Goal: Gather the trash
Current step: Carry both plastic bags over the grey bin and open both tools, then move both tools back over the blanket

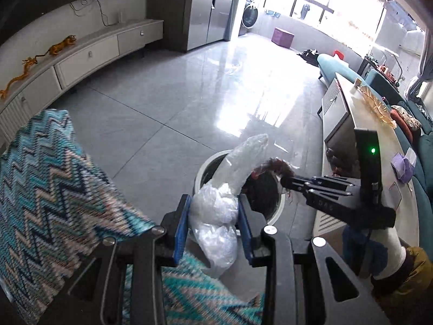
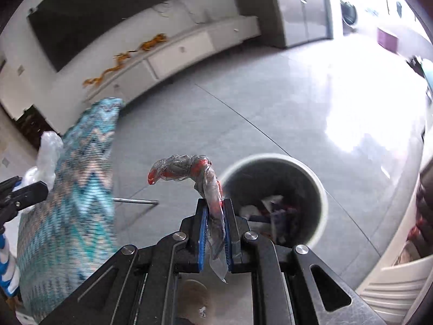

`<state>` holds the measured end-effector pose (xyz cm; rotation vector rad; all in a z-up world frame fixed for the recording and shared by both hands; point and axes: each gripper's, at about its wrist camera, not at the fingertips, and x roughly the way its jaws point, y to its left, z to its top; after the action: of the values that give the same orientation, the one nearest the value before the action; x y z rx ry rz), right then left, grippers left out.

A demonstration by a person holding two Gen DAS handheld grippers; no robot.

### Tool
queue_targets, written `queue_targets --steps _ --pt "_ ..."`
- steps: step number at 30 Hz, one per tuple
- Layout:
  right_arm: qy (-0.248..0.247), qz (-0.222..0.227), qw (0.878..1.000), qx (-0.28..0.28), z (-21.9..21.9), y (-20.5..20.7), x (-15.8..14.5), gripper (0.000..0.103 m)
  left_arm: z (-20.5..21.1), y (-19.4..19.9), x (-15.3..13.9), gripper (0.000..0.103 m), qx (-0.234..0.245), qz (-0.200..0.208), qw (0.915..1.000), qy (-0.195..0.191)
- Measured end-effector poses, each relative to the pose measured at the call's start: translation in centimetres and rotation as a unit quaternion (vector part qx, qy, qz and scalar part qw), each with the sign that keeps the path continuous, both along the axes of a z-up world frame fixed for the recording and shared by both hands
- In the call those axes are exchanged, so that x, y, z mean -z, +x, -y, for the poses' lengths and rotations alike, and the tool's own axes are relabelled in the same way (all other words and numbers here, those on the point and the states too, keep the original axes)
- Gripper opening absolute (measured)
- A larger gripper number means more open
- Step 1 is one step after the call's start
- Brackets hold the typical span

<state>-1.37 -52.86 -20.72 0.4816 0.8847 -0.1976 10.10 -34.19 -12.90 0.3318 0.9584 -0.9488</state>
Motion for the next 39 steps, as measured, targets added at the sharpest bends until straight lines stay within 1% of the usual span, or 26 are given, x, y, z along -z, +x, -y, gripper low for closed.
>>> queue_targets --steps 2,6,7,8,10,12,14,16,18,22,24,27,28,30,31,33,35,36,39 --pt "0.010 -0.013 1.000 0.016 1.6 0.1 1.6 0.011 2.8 0.5 1.2 0.033 0.004 -0.022 0.9997 0.002" --pt "0.025 -0.031 0.998 0.040 3.9 0.7 4.2 0.013 6.7 1.5 2.7 0.034 0.004 -0.059 0.9982 -0.005" --pt "0.027 -0.035 0.998 0.044 4.3 0.9 4.7 0.013 7.4 1.7 3.1 0.039 0.003 -0.069 0.9976 -0.006" --pt "0.029 -0.038 0.998 0.048 4.7 1.0 5.1 0.013 7.9 1.9 3.5 0.048 0.001 -0.076 0.9970 -0.008" --pt "0.034 -0.045 0.997 0.056 5.4 1.1 5.9 0.023 8.6 2.3 3.8 0.057 -0.004 -0.087 0.9961 -0.016" --pt "0.034 -0.048 0.996 0.066 5.7 1.0 6.4 0.043 8.9 2.4 3.8 0.058 -0.003 -0.094 0.9953 -0.024" --pt "0.037 -0.048 0.995 0.075 6.0 0.9 6.6 0.047 8.9 2.2 3.6 0.058 -0.002 -0.093 0.9953 -0.028" --pt "0.037 -0.048 0.995 0.081 6.1 0.7 6.5 0.048 8.2 1.9 3.2 0.058 0.000 -0.084 0.9961 -0.030" --pt "0.032 -0.045 0.995 0.083 5.8 1.0 6.3 0.054 7.5 1.6 2.7 0.058 -0.004 -0.069 0.9972 -0.029" --pt "0.011 -0.031 0.996 0.080 4.9 0.9 4.4 0.060 5.3 1.4 1.2 0.058 -0.027 -0.038 0.9982 -0.038" --pt "-0.002 -0.022 0.997 0.079 4.3 1.0 3.3 0.068 3.7 1.3 0.1 0.058 -0.042 -0.017 0.9980 -0.045" --pt "-0.021 0.001 0.997 0.073 3.2 0.8 0.9 0.075 1.0 1.0 -1.7 0.058 -0.061 0.016 0.9962 -0.060" --pt "-0.028 0.009 0.997 0.072 2.8 0.7 0.0 0.077 0.1 0.8 -2.3 0.058 -0.066 0.027 0.9954 -0.064" --pt "-0.044 0.026 0.996 0.071 1.8 0.5 -1.9 0.085 -1.8 0.5 -3.5 0.058 -0.077 0.044 0.9939 -0.065" --pt "-0.055 0.038 0.995 0.070 1.1 0.3 -3.2 0.087 -2.8 0.3 -4.1 0.058 -0.079 0.051 0.9934 -0.066" --pt "-0.068 0.057 0.994 0.069 0.1 0.1 -5.0 0.094 -4.6 0.0 -5.0 0.058 -0.089 0.064 0.9920 -0.062" --pt "-0.078 0.082 0.991 0.066 -1.1 -0.3 -7.1 0.097 -6.9 -0.1 -5.9 0.058 -0.104 0.074 0.9898 -0.064" --pt "-0.082 0.093 0.990 0.064 -1.7 -0.5 -8.1 0.099 -8.2 -0.1 -6.3 0.058 -0.115 0.080 0.9880 -0.067" --pt "-0.092 0.125 0.986 0.057 -3.6 -0.9 -11.0 0.103 -11.8 -0.2 -7.6 0.058 -0.144 0.099 0.9820 -0.072"
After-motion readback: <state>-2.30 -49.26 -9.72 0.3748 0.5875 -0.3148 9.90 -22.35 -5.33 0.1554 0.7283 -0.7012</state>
